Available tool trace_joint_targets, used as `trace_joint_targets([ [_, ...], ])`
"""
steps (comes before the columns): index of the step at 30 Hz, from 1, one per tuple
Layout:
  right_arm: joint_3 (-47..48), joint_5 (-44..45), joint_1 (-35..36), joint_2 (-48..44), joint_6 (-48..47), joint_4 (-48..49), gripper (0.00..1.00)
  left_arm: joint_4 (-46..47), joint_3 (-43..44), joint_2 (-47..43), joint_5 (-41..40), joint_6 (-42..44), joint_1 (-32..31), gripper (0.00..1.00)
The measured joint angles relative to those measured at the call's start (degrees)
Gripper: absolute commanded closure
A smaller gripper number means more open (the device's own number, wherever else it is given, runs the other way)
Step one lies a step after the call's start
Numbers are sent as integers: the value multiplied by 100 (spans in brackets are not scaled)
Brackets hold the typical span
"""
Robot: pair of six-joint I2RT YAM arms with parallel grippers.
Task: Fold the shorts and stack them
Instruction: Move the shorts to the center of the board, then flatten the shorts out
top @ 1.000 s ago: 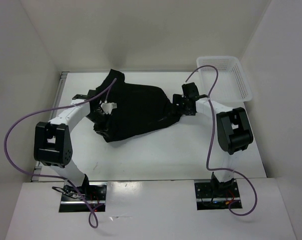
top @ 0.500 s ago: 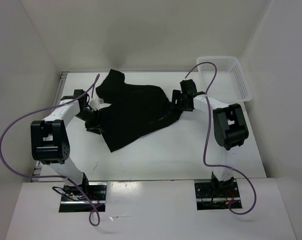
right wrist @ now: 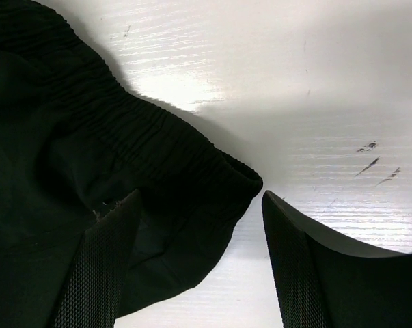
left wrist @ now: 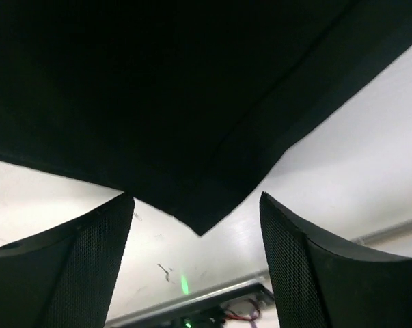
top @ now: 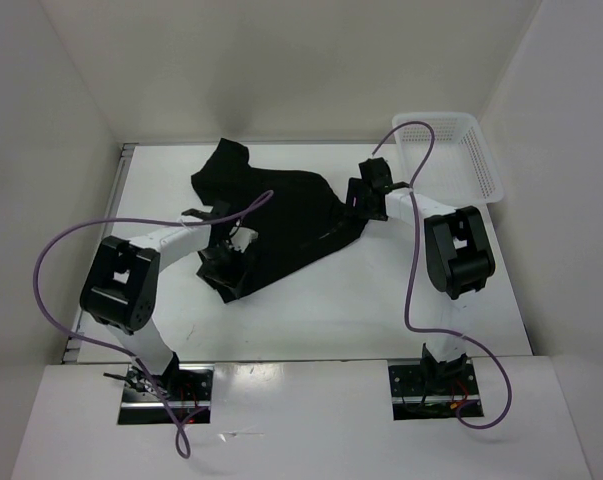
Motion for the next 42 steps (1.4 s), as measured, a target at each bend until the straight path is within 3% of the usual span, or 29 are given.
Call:
trace_joint_targets([
  [4, -2, 20, 0, 13, -4, 0, 25, 369, -120, 0, -623, 0, -382, 18],
  [7, -2, 15, 0, 44, -24, 7, 35, 507, -195, 2, -962, -4, -494, 26],
  [10, -24, 9, 0, 96, -92, 13, 60, 599, -192, 15, -1067, -15, -586, 53],
  [11, -37, 2, 0, 101, -101, 15, 72, 621, -192, 33, -1071, -26, -627, 67],
  [13, -70, -2, 0, 98, -125, 15, 81, 610, -151, 90, -1036, -11, -719, 80],
  [14, -101, -7, 0, 92, -129, 17, 89, 590, -129, 107, -1036, -13, -763, 94],
  [15, -149, -9, 0, 81, -142, 11, 91, 575, -114, 122, -1016, -31, -782, 98],
  [18, -376, -13, -22, -81, -177, -22, 100, 579, -116, 120, -1003, -11, -791, 100],
  [27, -697, -212, -55, -1139, -752, -1088, 100, 592, -608, -444, -1620, -4, -675, 100],
  [35, -929, -953, -55, -2306, -2151, -2695, 100, -671, -155, -1502, -1099, -2, -494, 100],
  [42, -927, -1154, 214, -2398, -2852, -3322, 99, -1543, -258, -2356, -649, -4, -516, 100],
])
